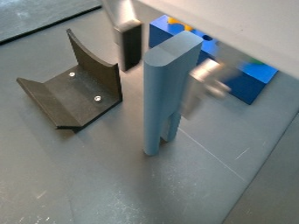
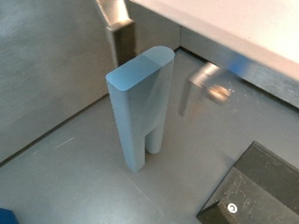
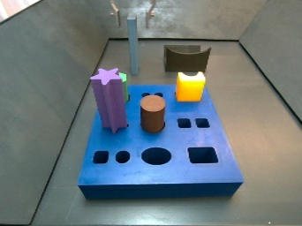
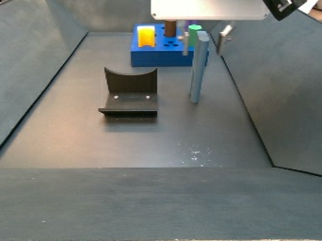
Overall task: Pick up the square-circle object. Move up. Rotate the square-circle object. Place the square-circle object on the fixture. Regrasp the square-circle object. Move to above the board. Insert the square-circle object.
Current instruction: Rotate the square-circle object.
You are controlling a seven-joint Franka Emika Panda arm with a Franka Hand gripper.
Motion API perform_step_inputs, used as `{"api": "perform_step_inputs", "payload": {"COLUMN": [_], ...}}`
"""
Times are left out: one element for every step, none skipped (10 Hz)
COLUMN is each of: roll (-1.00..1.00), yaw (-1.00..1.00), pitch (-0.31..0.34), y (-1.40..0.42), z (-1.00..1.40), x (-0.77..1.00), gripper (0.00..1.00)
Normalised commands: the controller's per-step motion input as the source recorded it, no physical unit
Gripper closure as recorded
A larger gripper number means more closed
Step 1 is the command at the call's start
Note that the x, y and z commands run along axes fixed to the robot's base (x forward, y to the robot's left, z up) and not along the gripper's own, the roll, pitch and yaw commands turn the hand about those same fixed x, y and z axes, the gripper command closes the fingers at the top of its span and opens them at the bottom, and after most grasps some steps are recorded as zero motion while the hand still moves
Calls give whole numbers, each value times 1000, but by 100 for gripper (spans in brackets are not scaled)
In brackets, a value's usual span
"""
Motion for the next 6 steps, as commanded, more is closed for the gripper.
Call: {"api": "perform_step_inputs", "payload": {"roll": [76, 70, 30, -11, -50, -92], "yaw": [-20, -19, -8, 1, 4, -1], "pitch": [-11, 0, 32, 38, 46, 63], "y": [0, -4, -13, -10, -8, -3], "z": [1000, 1000, 861, 706, 544, 330], "x": [0, -12, -33, -24, -15, -6], "gripper": [0, 0, 0, 0, 0, 0]}}
